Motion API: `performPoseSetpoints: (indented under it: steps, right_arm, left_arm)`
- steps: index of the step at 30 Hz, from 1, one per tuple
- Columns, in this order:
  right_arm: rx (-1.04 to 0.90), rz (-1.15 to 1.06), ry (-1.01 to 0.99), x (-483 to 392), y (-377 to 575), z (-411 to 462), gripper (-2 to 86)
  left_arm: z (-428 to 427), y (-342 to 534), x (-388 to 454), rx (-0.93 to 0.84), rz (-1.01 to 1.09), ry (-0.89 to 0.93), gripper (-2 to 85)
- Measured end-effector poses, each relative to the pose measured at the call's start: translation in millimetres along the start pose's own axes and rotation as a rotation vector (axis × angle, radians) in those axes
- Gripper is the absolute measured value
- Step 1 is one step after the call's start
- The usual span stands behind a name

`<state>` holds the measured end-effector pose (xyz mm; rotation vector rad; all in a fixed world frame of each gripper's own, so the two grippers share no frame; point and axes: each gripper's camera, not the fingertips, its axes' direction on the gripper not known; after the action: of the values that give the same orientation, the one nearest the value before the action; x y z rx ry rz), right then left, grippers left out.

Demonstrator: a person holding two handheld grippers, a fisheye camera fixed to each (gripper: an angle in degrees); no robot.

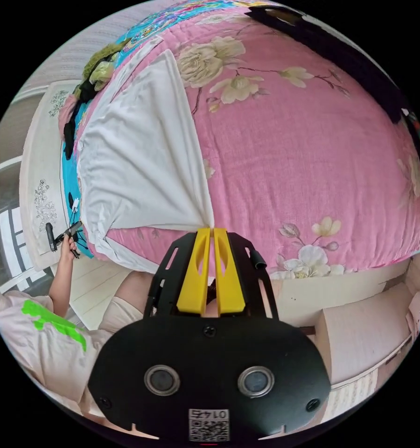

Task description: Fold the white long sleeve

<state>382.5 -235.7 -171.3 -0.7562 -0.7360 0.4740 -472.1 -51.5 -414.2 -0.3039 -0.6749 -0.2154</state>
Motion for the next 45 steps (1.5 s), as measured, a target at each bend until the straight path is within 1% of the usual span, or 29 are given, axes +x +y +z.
performPoseSetpoints:
  steps: [1, 2, 3, 5, 8, 10, 12, 14, 19, 21, 26, 30, 32, 33, 34, 37, 38, 39, 41, 44, 45]
  right_arm:
    - [-0.041, -0.001, -0.007, 2.4, -1.1, 7.6, 0.6]
    - [-0.065, -0.009, 0.002, 1.9, -1.8, 12.1, 0.6]
    - [-0.103, -0.028, 0.016, -1.3, -2.7, 18.6, 0.5]
    - [-0.116, -0.066, 0.048, -9.7, -3.7, 19.1, 0.5]
    - [-0.112, -0.088, 0.07, -15.5, -6.3, 20.2, 0.6]
    - [-0.128, -0.084, 0.068, -17.1, -8.0, 26.0, 0.6]
    - [-0.128, -0.085, 0.077, -20.4, -8.0, 28.4, 0.6]
    - [-0.124, -0.087, 0.088, -23.8, -7.4, 29.8, 0.6]
    - [-0.124, -0.075, 0.084, -32.2, -7.3, 29.6, 0.6]
    - [-0.122, -0.075, 0.085, -36.4, -7.1, 27.6, 0.6]
    - [-0.119, -0.073, 0.085, -47.7, -8.3, 23.3, 0.6]
    - [-0.128, -0.079, 0.095, -60.9, -11.6, 22.3, 0.6]
    - [-0.128, -0.083, 0.103, -67.4, -12.9, 21.1, 0.6]
    - [-0.129, -0.084, 0.105, -71.5, -13.9, 20.1, 0.6]
    - [-0.128, -0.086, 0.108, -75.7, -14.7, 18.6, 0.6]
    - [-0.116, -0.095, 0.129, -87.1, -16.3, 10.5, 0.6]
    - [-0.111, -0.102, 0.133, -89.9, -16.4, 8.0, 0.6]
    - [-0.099, -0.112, 0.143, -95.4, -16.8, 2.8, 0.6]
    - [-0.083, -0.115, 0.139, -101.6, -18.6, -3.1, 0.7]
    - [-0.096, -0.101, 0.127, -109.5, -24.9, -1.7, 1.1]
    - [-0.102, -0.114, 0.135, -115.3, -26.5, -1.1, 1.4]
  left_arm:
    - [0.9, 1.8, -4.0, 0.011, -0.021, 0.006, -0.9]
    - [1.4, 6.2, -12.8, 0.036, -0.076, -0.046, -0.9]
    - [1.6, 9.7, -21.9, 0.053, -0.106, -0.041, -0.9]
    - [3.4, 13.2, -35.4, 0.064, -0.142, 0.041, -0.7]
    - [6.0, 14.4, -41.3, 0.073, -0.119, 0.121, 0.2]
    - [6.9, 11.7, -38.9, 0.071, -0.092, 0.137, 3.5]
    - [12.3, 6.1, -34.2, 0.052, -0.047, 0.089, 7.6]
    - [19.5, 0.5, -33.3, 0.033, -0.032, 0.026, 8.0]
    - [33.3, -16.2, -31.0, 0.015, 0.028, -0.002, 7.8]
    - [33.5, -19.2, -34.7, 0.03, 0.026, 0.015, 7.4]
    - [30.7, -19.5, -57.2, 0.097, -0.059, 0.105, 6.0]
    - [46.7, -31.3, -68.5, 0.089, -0.095, 0.211, 8.8]
    - [61.7, -40.7, -70.7, 0.04, -0.104, 0.213, 8.8]
    - [70.3, -46.2, -72.1, 0.013, -0.108, 0.225, 5.1]
    - [73.1, -48.4, -72.8, 0.007, -0.11, 0.226, 3.3]
    - [73.0, -55.0, -76.2, 0.022, -0.107, 0.218, 0.8]
    - [67.9, -55.7, -79.7, 0.057, -0.121, 0.218, 0.3]
    - [63.1, -56.0, -84.6, 0.092, -0.137, 0.213, 0.0]
    - [65.0, -58.6, -92.7, 0.104, -0.16, 0.231, 0.0]
    - [88.5, -68.4, -99.1, 0.028, -0.176, 0.276, 1.4]
    - [91.1, -71.3, -101.1, 0.033, -0.193, 0.301, 2.8]
